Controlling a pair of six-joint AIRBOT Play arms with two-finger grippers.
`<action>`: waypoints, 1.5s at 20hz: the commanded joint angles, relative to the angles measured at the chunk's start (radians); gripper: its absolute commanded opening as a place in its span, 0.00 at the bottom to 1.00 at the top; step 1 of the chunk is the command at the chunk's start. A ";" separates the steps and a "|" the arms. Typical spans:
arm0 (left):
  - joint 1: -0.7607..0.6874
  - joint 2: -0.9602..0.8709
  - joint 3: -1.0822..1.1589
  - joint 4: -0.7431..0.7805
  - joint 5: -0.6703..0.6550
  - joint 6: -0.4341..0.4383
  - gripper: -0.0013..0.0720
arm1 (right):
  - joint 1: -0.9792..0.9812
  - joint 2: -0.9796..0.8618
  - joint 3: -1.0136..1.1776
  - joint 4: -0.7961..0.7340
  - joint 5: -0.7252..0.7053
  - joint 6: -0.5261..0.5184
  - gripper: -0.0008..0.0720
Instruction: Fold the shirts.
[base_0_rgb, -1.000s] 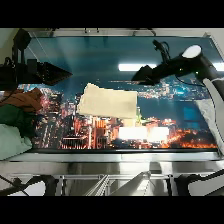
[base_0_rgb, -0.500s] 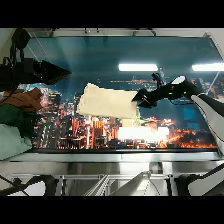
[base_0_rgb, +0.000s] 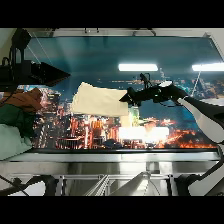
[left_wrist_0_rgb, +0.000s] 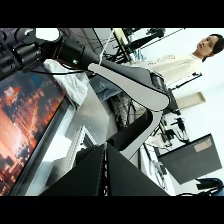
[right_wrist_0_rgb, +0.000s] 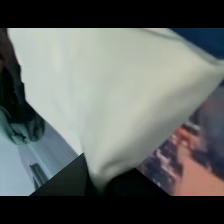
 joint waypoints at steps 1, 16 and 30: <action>0.000 0.001 0.000 0.000 -0.003 0.001 0.04 | -0.013 0.092 0.010 0.110 0.002 -0.053 0.04; -0.058 0.000 0.000 0.003 -0.002 0.012 0.04 | -1.167 0.681 0.022 -0.984 0.385 0.752 0.04; -0.194 0.000 0.000 0.004 0.050 0.008 0.04 | -1.393 0.615 -0.232 -1.350 0.310 0.697 0.81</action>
